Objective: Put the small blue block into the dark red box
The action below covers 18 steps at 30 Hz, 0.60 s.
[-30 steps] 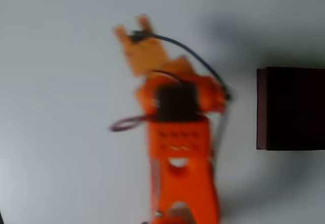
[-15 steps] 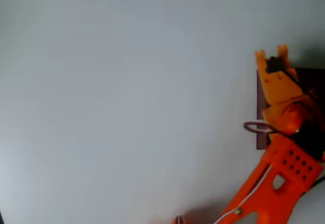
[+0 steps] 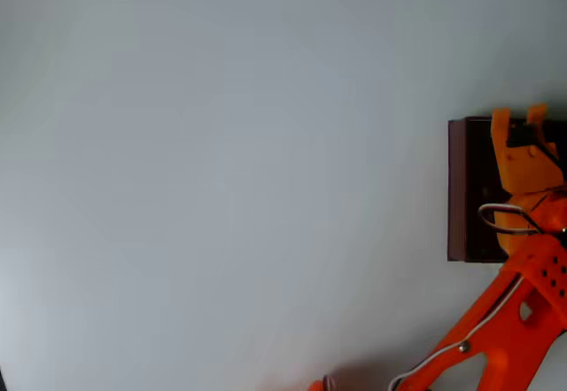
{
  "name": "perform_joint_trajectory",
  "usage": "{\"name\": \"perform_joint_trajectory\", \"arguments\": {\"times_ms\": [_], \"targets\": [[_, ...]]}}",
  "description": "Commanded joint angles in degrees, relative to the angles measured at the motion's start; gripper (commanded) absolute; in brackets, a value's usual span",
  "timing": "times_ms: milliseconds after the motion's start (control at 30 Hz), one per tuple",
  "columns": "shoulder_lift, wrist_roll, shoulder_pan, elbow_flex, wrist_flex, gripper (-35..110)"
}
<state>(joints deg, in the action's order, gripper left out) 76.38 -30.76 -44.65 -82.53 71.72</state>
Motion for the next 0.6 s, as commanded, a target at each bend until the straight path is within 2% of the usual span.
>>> {"name": "perform_joint_trajectory", "arguments": {"times_ms": [0, 133, 233, 367, 567], "targets": [[6.06, -0.53, 0.09, -3.52, -0.44, 11], [8.17, -3.69, 0.26, -9.84, -3.87, 23], [9.93, -3.69, 1.32, -13.8, -7.12, 22], [13.71, -4.83, 2.81, -16.17, -4.83, 19], [32.61, -1.93, 9.32, -26.89, -2.37, 8]]}}
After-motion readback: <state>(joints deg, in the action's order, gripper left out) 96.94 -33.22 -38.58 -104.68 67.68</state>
